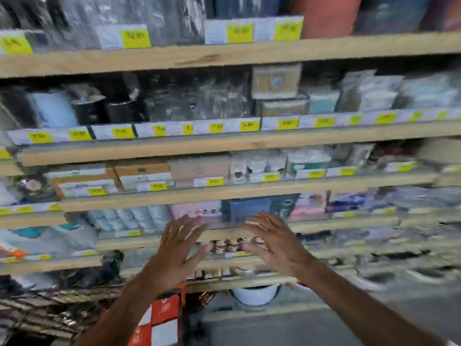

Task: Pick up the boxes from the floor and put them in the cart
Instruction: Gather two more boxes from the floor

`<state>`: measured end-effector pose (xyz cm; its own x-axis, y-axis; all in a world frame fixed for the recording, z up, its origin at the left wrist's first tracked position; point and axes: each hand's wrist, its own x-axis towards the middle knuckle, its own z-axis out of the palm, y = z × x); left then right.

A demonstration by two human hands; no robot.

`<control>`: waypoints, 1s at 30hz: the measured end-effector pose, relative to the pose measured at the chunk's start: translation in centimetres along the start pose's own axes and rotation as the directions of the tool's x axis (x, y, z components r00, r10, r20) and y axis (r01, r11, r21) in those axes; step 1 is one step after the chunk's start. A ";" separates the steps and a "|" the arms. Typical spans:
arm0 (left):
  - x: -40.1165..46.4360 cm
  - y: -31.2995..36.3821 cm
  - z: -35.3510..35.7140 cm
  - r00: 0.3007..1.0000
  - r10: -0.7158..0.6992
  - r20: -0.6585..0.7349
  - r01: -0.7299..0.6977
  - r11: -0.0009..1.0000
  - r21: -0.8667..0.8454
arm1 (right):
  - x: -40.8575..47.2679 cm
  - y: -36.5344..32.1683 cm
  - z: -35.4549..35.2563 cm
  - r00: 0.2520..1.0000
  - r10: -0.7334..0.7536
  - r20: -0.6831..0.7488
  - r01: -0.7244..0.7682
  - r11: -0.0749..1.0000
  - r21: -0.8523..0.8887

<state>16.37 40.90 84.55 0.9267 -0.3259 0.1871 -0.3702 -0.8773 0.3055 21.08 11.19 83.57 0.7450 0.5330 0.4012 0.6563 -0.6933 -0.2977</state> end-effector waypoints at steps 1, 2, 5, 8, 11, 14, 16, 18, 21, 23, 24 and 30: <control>1.1 1.9 0.8 1.000 0.020 0.024 -0.020 1.000 -0.007 | -1.5 1.1 -1.2 1.000 0.028 -0.001 -0.028 1.000 0.007; 2.0 3.8 1.5 0.998 0.036 0.055 -0.035 0.999 -0.018 | -3.0 2.3 -2.3 0.998 0.061 0.002 -0.061 0.998 0.019; 4.7 9.2 3.7 0.989 0.076 0.124 -0.070 0.996 -0.049 | -7.7 5.7 -5.0 0.991 0.131 -0.018 -0.131 0.991 0.010; 7.3 14.7 5.8 0.967 0.159 0.201 -0.141 0.985 -0.099 | -13.2 8.7 -8.1 0.970 0.243 -0.011 -0.243 0.969 -0.039; 10.2 20.0 8.6 0.924 0.286 0.255 -0.259 0.956 -0.136 | -19.6 11.1 -11.3 0.922 0.383 -0.054 -0.386 0.920 -0.066; 12.9 26.0 11.4 0.862 0.415 0.291 -0.385 0.910 -0.155 | -26.1 12.9 -14.3 0.859 0.492 -0.141 -0.508 0.854 -0.111; 14.3 30.1 13.0 0.814 0.499 0.298 -0.463 0.867 -0.185 | -30.0 13.7 -16.2 0.795 0.581 -0.174 -0.604 0.785 -0.138; 15.7 33.9 14.6 0.757 0.573 0.314 -0.528 0.819 -0.224 | -33.6 13.9 -18.0 0.737 0.641 -0.215 -0.674 0.718 -0.174; 17.4 39.1 17.0 0.652 0.686 0.324 -0.626 0.727 -0.282 | -38.7 13.9 -20.0 0.622 0.736 -0.266 -0.782 0.596 -0.181; 18.2 42.0 18.5 0.587 0.734 0.342 -0.661 0.678 -0.321 | -41.4 13.6 -20.9 0.542 0.790 -0.287 -0.840 0.513 -0.176; 18.6 43.4 19.3 0.552 0.762 0.338 -0.679 0.646 -0.347 | -42.8 13.4 -21.4 0.494 0.818 -0.295 -0.869 0.460 -0.179; 21.4 49.6 24.4 0.386 0.868 0.313 -0.719 0.495 -0.488 | -48.3 12.9 -22.5 0.245 0.899 -0.362 -0.967 0.198 -0.162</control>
<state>19.41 -18.20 80.91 0.0566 -0.9974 0.0455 -0.8808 -0.0284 0.4726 -9.08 -34.42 79.86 0.7296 -0.6685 0.1443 -0.6093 -0.7312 -0.3067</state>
